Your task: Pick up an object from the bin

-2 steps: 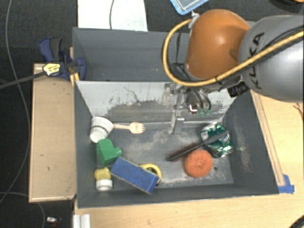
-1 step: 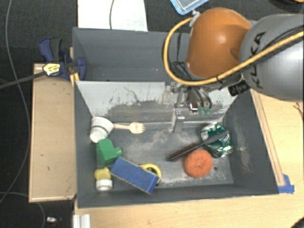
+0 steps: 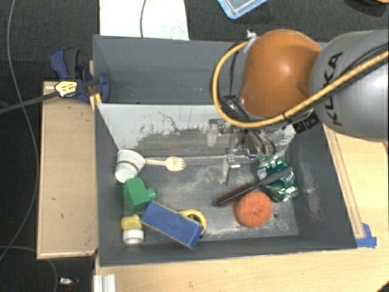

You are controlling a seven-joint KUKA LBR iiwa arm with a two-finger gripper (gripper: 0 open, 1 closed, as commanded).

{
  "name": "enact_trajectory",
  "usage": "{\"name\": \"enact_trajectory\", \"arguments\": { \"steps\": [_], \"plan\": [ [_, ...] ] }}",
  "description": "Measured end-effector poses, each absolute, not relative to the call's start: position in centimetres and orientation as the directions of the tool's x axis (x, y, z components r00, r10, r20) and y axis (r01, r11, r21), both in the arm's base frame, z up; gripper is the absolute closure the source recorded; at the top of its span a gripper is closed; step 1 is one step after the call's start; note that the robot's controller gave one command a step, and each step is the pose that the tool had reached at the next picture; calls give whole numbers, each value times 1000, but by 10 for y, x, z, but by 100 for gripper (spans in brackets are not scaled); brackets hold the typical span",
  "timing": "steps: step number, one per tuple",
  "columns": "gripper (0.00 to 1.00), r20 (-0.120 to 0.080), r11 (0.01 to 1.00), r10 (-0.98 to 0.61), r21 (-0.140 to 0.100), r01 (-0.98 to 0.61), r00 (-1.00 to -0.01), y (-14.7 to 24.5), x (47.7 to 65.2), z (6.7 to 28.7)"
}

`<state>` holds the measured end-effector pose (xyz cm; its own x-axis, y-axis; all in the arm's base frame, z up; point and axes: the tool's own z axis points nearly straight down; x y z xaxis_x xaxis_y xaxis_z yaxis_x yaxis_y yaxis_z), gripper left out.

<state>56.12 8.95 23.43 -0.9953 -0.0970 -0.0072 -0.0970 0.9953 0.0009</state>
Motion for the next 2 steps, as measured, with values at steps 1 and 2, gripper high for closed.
{"name": "enact_trajectory", "arguments": {
  "steps": [1, 2],
  "plan": [
    [0, -11, 988, -152, 1, -152, -988, 54, 568, 168],
    [0, -9, 935, -355, 0, -355, -935, 36, 525, 144]
  ]
}}
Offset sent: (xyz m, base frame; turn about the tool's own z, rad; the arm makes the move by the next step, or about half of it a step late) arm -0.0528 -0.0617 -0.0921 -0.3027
